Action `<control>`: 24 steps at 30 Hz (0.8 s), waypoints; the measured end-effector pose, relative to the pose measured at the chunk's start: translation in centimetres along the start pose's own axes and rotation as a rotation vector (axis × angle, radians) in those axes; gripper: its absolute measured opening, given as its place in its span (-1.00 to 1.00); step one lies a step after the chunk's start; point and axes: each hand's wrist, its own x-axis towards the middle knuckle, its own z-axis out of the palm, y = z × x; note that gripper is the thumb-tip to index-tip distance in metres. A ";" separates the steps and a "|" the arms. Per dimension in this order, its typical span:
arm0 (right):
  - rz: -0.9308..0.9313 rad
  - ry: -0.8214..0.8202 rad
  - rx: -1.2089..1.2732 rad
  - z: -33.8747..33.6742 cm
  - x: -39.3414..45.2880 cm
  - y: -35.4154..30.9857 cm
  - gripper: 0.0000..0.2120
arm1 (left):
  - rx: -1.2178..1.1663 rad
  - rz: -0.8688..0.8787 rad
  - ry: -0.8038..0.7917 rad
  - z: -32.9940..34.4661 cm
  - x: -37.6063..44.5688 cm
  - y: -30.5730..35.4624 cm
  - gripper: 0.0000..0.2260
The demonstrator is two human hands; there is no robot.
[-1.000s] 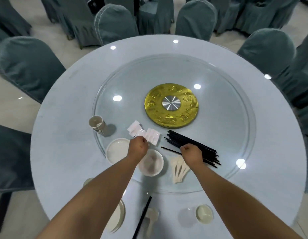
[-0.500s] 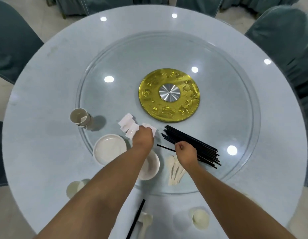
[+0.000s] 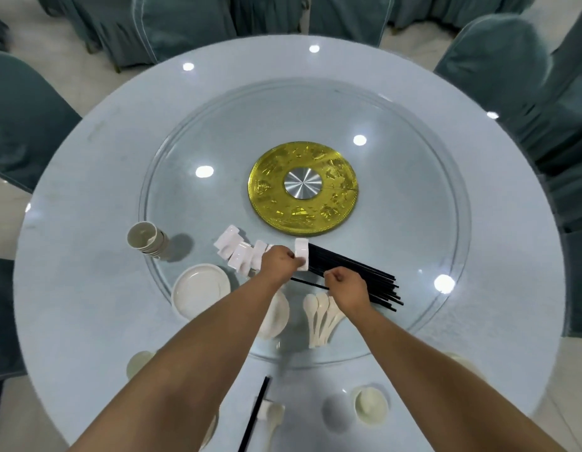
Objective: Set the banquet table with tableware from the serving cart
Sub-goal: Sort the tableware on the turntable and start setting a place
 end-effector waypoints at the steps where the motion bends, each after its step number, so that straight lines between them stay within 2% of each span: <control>1: 0.019 -0.019 0.069 -0.2 -0.2 0.0 -0.85 | -0.090 -0.002 -0.035 0.5 -0.5 0.6 -0.75; 4: 0.092 -0.034 0.318 -1.8 -1.5 0.5 -0.88 | -0.277 -0.007 -0.150 2.4 -2.4 2.6 -0.87; 8: 0.171 0.057 0.518 -4.7 -2.8 2.3 -0.81 | -0.348 -0.001 -0.283 5.6 -4.6 4.8 -0.90; 11: 0.245 0.140 0.605 -7.6 -3.8 4.3 -0.89 | -0.341 0.027 -0.353 8.6 -6.0 6.6 -0.94; 15: 0.256 0.266 0.620 -12.1 -4.9 8.2 -0.93 | -0.234 0.112 -0.399 13.4 -7.7 9.2 -0.92; 19: 0.253 0.402 0.420 -16.0 -5.5 12.6 -0.90 | -0.057 0.176 -0.346 17.2 -8.0 10.5 -0.85; 24: 0.302 0.511 0.429 -21.4 -5.5 18.6 -0.97 | 0.230 0.312 -0.296 21.0 -7.7 12.8 -0.82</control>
